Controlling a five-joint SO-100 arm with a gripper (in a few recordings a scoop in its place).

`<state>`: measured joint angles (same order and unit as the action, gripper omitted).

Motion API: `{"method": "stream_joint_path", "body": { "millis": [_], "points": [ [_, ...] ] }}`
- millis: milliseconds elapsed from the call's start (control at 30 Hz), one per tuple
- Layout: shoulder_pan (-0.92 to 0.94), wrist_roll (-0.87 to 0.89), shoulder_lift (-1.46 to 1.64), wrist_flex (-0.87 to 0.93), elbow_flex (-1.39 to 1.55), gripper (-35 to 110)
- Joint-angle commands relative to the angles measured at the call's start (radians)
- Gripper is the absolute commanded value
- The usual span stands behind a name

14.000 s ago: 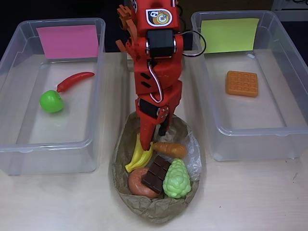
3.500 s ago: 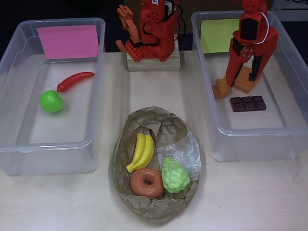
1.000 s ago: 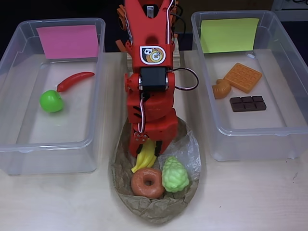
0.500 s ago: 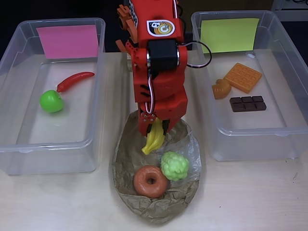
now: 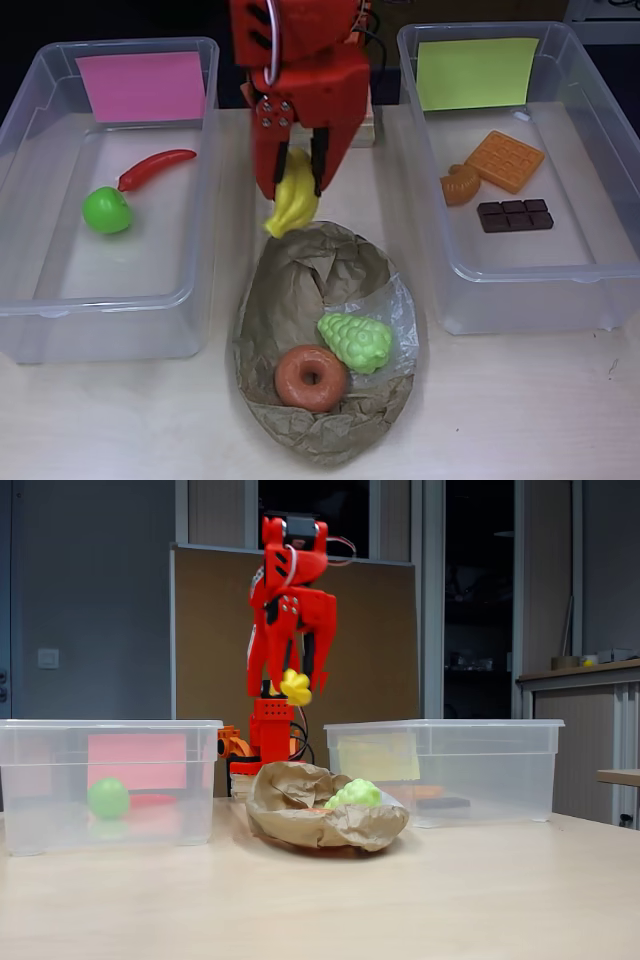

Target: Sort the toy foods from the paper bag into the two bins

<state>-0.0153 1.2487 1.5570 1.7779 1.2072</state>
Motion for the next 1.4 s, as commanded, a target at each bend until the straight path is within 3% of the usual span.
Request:
{"method": "stream_joint_path", "body": {
  "millis": [0,333,567,1033,1367],
  "points": [
    [0.104,-0.034,0.153,0.014,0.054,2],
    [0.517,-0.247,0.273,-0.06,0.21,2],
    [0.713,-0.387,0.057,-0.201,0.252,2],
    [0.594,-0.367,-0.207,-0.365,0.377,8],
    [0.58,-0.379,-0.218,-0.408,0.469,23]
  ]
}}
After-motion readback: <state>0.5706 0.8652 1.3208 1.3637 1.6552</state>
